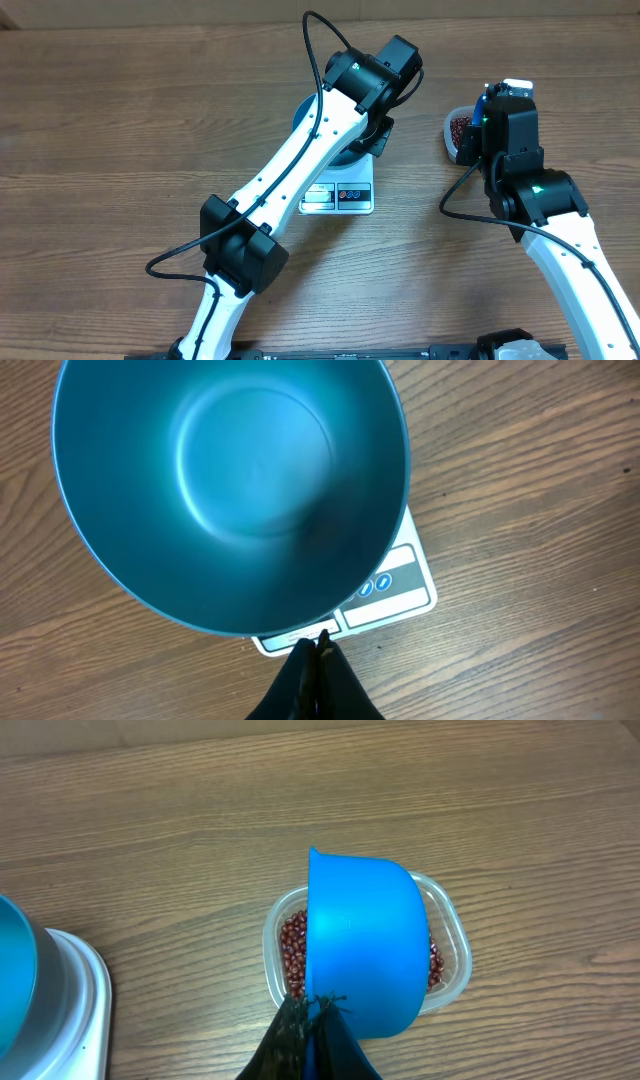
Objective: Scoop item into bowl and weigh 150g on scale
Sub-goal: 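Swing the left arm over and lower its gripper toward the scale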
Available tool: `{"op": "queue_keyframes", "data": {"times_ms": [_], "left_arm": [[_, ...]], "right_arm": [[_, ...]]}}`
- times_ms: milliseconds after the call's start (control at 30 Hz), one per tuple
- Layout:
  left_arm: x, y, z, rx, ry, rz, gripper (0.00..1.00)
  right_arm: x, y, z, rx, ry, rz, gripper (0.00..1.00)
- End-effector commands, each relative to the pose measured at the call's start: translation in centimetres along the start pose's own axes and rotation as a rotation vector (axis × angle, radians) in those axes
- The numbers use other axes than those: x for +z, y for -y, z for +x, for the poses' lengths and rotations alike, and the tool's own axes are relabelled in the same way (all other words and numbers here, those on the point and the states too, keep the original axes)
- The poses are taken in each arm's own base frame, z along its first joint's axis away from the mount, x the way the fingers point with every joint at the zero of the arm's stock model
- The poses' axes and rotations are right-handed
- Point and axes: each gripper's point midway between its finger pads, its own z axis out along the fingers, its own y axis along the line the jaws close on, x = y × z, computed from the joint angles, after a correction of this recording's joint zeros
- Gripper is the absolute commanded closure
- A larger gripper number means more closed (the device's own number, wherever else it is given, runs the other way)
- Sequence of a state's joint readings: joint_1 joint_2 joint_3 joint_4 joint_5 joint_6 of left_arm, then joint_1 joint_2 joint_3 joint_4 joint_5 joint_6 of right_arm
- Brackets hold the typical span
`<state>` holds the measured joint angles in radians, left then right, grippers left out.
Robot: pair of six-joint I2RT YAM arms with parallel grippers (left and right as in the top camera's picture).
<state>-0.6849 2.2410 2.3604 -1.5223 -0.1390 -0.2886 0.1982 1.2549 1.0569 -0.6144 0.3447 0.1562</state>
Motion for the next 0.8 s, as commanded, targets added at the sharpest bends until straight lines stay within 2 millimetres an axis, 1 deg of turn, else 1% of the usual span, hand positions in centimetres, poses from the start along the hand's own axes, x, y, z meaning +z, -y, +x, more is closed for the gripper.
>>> {"op": "queue_keyframes", "data": {"times_ms": [0,167,300,433,633,767], "left_arm": [[-0.5,0.3,-0.1,-0.015,0.018,0.015,0.95],[-2.1,0.8,-0.5,-0.017,0.071,0.030,0.95],[-3.0,1.2,-0.7,-0.016,0.101,0.031,0.95],[-3.8,1.2,-0.7,-0.027,0.124,0.016,0.95],[-5.6,0.8,-0.8,-0.035,0.167,0.018,0.95],[-6.3,0.7,-0.7,-0.037,0.184,0.018,0.95]], "right_arm": [[-0.6,0.1,-1.5,0.015,0.039,0.004,0.96],[-0.3,1.3,-1.5,0.053,0.029,0.023,0.96],[-0.2,1.7,-1.3,0.067,0.016,0.011,0.96],[-0.2,1.7,-1.2,0.066,0.013,0.012,0.96],[-0.2,1.7,-1.2,0.066,0.013,0.012,0.96],[-0.2,1.7,-1.2,0.066,0.013,0.012,0.96]]}}
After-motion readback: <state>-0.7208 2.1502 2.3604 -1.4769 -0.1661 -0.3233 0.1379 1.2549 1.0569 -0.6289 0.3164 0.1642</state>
